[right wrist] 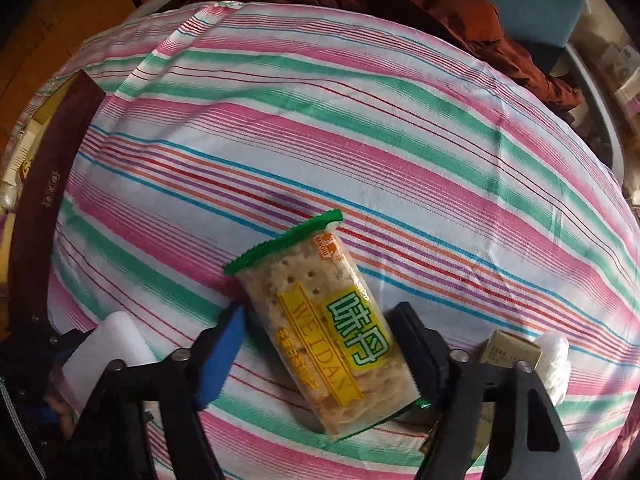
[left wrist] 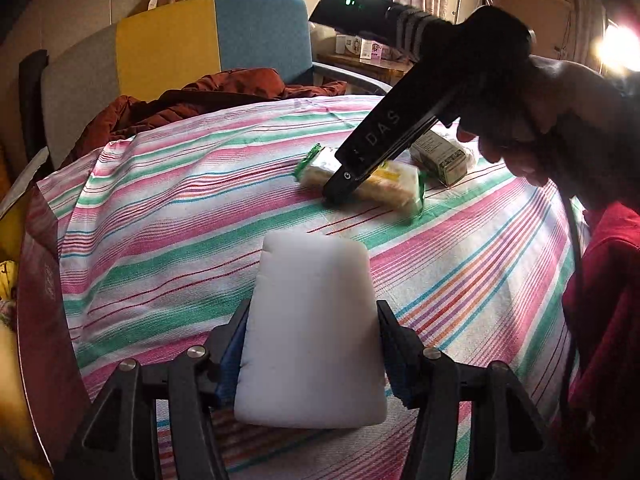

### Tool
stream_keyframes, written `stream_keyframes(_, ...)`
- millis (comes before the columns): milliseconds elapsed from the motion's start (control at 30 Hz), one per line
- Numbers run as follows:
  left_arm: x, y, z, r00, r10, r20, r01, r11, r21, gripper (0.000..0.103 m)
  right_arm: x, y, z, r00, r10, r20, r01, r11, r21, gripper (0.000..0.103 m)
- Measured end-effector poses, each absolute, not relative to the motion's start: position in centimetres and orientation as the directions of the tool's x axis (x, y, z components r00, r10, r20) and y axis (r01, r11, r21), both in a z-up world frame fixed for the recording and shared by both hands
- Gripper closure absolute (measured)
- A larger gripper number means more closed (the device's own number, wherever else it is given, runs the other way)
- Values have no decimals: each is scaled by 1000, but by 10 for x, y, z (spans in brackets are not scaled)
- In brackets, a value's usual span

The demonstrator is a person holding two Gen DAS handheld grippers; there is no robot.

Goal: Organize objects
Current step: 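Grasp the WEIDAN cracker packet with right while left holds the white sponge, then carry the sponge and cracker packet to the gold tray and open both grippers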

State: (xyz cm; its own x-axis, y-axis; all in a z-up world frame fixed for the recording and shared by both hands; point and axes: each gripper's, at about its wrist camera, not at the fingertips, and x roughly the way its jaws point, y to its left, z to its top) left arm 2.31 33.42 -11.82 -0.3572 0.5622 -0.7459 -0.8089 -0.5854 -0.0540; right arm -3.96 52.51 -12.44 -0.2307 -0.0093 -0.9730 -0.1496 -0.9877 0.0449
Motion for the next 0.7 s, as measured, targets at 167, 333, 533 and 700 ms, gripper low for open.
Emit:
stream_keyframes(167, 23, 331, -116, -350, 565, -748, -809, -584, -63, 45, -24, 507, -120, -265, -28, -964, -189, -979, 81, 54)
stream_keyframes(333, 26, 325, -106, -317, 550, -773, -815, -575, -76, 46, -7, 505, -121, -295, -29, -955, -275, -955, 114, 54)
stream_keyframes(533, 43, 299, -57, -364, 602, -711, -818, -572, -66, 46, 5, 507, -125, -352, 1, -936, -308, -944, 115, 51)
stream_keyframes(700, 46, 272, -20, -459, 598, -657, -780, -625, -25, 46, 13, 514, -128, -381, -10, -925, -305, -943, 136, 51)
